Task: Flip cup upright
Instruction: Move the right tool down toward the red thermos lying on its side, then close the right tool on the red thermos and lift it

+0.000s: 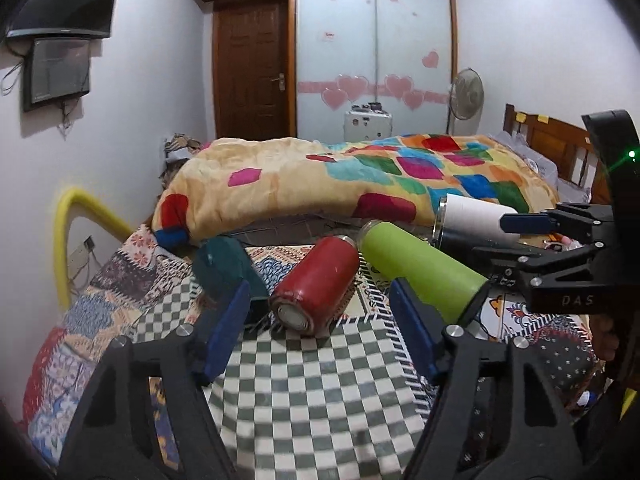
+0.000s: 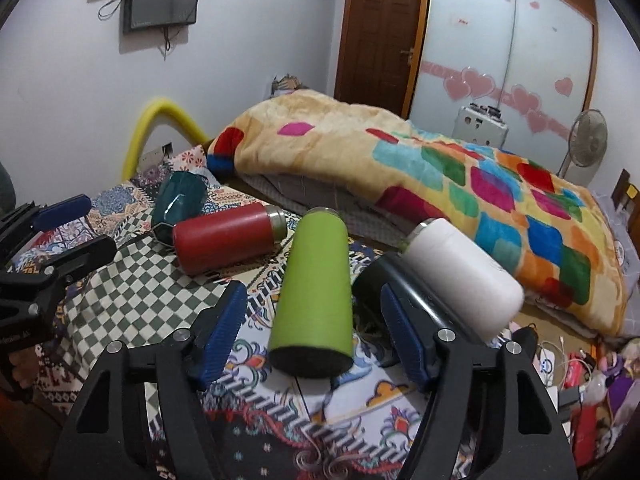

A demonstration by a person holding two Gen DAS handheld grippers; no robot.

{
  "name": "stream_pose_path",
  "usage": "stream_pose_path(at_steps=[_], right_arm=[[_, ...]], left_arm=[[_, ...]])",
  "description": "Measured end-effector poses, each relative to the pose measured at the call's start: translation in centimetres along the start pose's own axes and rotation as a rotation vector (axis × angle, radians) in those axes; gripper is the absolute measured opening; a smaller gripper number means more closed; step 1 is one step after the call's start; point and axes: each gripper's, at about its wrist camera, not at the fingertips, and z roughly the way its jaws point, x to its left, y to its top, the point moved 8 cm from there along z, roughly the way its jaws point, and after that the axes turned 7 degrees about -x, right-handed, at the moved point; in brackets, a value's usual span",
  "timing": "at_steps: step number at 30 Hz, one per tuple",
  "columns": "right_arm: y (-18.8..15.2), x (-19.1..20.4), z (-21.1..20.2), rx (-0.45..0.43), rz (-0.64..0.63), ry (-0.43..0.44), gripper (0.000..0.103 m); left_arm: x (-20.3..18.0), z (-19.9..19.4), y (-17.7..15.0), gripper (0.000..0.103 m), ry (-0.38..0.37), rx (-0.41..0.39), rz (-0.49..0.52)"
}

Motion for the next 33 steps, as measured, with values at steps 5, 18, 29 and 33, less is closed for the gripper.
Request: stream_pose_path(at_steps=[5, 18, 29, 33], right_arm=[[0.8, 0.5, 0.8, -0.013, 0.011, 0.026, 0.067], [1.2, 0.7, -0.3, -0.113, 0.038, 0.061, 0.081], [0.5, 0.9, -0.6, -0.186, -0.008, 0.082, 0.087], [0.1, 0.2, 0.3, -0.179, 0.035, 0.099, 0.087]], left_arm=[[0.3, 4.4, 1.1, 0.072, -0.057, 0.084, 0.032], [-0.5, 12.6, 0.0, 0.072, -0.085, 0.372, 0.101], [-2.7, 16.4, -2.8, 0.072, -0.038, 0.516, 0.334], [-2.6, 17.2, -3.6, 0.072, -0.013, 0.535, 0.387]])
